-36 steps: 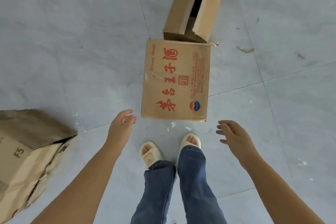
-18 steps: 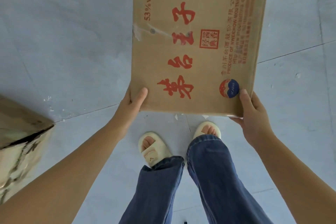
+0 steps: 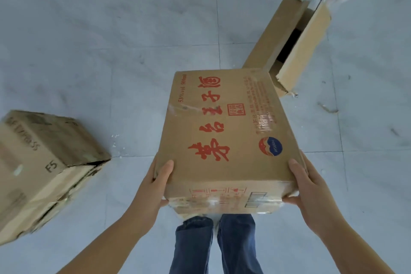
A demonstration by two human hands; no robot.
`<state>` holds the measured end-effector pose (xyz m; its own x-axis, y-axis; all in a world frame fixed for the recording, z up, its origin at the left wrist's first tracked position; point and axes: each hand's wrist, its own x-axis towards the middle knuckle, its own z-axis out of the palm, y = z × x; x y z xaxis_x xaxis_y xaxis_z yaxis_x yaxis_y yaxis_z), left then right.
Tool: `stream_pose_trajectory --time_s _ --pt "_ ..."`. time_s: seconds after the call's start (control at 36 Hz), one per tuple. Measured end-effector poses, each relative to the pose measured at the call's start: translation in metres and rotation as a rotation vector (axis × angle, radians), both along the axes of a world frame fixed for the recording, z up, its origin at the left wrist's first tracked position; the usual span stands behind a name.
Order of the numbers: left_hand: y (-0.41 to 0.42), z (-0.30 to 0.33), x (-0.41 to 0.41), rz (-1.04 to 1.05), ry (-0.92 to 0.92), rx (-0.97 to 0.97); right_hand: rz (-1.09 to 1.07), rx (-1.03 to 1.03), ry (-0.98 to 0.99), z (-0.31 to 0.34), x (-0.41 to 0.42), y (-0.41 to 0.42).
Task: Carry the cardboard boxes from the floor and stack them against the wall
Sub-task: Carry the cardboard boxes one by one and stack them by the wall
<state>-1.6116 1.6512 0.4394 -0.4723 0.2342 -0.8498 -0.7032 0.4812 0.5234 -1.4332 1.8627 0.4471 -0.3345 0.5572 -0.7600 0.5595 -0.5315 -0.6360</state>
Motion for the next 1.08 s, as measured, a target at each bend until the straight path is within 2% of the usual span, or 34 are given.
stream_pose_trajectory --time_s 0.28,0.44,0.58,0.83,1.08 --pt "-0.062 0.187 0.032 0.346 0.183 0.119 0.281 0.111 0.185 0.183 -0.036 -0.022" --pt "-0.118 0.269 0.087 0.626 0.324 0.177 0.537 0.185 0.337 0.262 -0.051 -0.055" --pt "-0.170 0.306 0.123 0.846 0.408 0.149 0.688 0.173 0.369 0.293 -0.070 -0.108" --pt "-0.315 0.343 0.217 1.279 0.523 -0.021 1.233 0.040 0.558 0.333 -0.095 -0.285" --pt "-0.461 0.349 0.287 1.625 0.535 -0.102 1.536 -0.049 0.518 0.335 -0.099 -0.487"
